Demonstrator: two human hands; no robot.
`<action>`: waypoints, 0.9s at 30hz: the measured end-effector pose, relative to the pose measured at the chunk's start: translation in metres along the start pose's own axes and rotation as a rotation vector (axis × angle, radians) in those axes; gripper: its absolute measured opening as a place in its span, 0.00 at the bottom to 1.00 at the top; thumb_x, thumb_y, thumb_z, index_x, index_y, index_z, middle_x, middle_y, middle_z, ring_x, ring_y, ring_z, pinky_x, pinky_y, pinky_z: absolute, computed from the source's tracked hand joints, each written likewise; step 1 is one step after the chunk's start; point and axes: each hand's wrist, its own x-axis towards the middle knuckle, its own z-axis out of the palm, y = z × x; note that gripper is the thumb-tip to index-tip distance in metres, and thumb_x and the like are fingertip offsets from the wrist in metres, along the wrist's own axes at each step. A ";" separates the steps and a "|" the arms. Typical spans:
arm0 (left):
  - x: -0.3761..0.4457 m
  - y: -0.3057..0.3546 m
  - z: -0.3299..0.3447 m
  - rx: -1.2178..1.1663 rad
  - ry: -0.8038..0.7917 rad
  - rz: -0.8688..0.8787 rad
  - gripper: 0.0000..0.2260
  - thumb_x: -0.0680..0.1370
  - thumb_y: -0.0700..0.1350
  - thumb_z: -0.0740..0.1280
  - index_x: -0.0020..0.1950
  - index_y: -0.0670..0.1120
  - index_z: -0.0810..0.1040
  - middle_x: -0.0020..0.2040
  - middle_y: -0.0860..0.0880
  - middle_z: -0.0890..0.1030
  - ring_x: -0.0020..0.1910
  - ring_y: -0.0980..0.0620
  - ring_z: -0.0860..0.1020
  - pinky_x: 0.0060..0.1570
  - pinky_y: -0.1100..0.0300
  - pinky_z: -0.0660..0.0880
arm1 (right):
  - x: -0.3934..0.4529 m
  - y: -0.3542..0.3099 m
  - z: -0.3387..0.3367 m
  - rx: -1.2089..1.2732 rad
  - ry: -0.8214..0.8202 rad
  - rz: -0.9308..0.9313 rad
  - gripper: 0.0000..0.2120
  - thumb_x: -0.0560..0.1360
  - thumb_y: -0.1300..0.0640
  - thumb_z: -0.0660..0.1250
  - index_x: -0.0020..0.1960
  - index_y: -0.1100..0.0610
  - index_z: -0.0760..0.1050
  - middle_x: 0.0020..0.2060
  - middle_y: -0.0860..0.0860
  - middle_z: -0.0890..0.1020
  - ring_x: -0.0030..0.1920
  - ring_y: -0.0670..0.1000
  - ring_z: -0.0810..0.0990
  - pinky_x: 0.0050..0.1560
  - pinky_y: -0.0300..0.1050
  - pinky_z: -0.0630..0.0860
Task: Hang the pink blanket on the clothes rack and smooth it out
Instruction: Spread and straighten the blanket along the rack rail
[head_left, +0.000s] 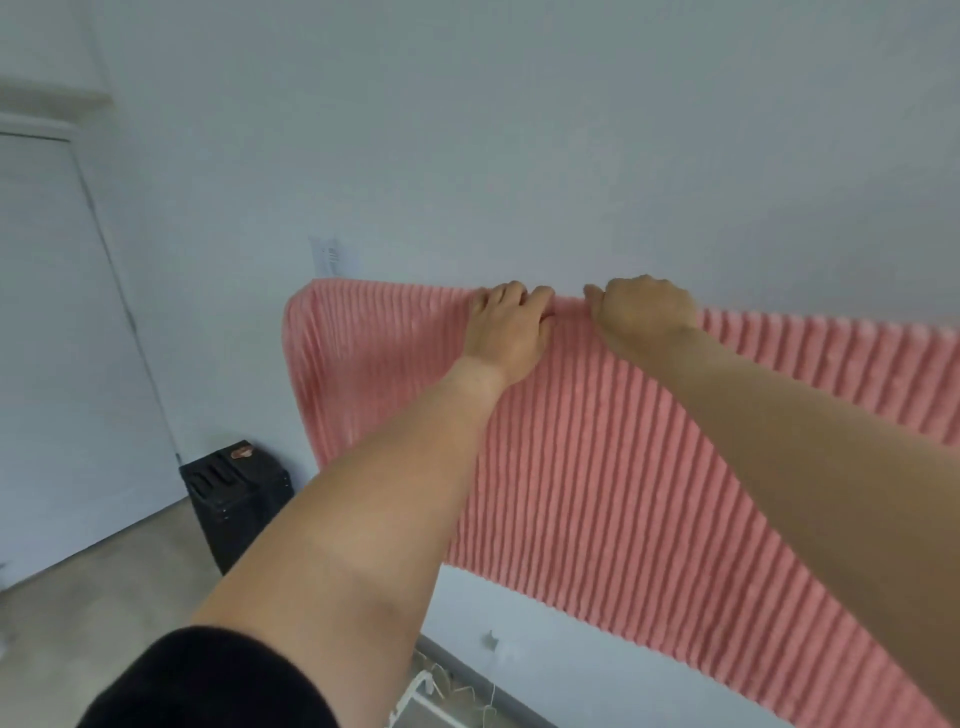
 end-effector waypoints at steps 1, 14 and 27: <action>0.001 -0.026 -0.001 0.001 -0.013 -0.010 0.15 0.83 0.53 0.58 0.67 0.52 0.72 0.59 0.47 0.77 0.64 0.45 0.73 0.70 0.43 0.63 | 0.015 -0.030 0.003 0.007 -0.056 -0.039 0.19 0.84 0.48 0.48 0.55 0.55 0.75 0.40 0.54 0.76 0.45 0.59 0.78 0.44 0.49 0.74; 0.020 -0.307 -0.015 -0.015 -0.137 0.040 0.19 0.82 0.60 0.56 0.65 0.51 0.73 0.60 0.46 0.78 0.63 0.43 0.74 0.70 0.41 0.63 | 0.137 -0.294 0.066 -0.042 0.011 0.034 0.12 0.82 0.51 0.52 0.45 0.55 0.69 0.39 0.52 0.77 0.42 0.57 0.75 0.45 0.49 0.68; 0.028 -0.471 0.004 -1.055 -0.486 -0.099 0.18 0.80 0.57 0.65 0.38 0.46 0.75 0.33 0.48 0.77 0.34 0.52 0.75 0.39 0.57 0.69 | 0.177 -0.419 0.141 -0.056 0.584 0.403 0.14 0.79 0.57 0.54 0.38 0.59 0.71 0.33 0.55 0.76 0.40 0.58 0.71 0.53 0.54 0.64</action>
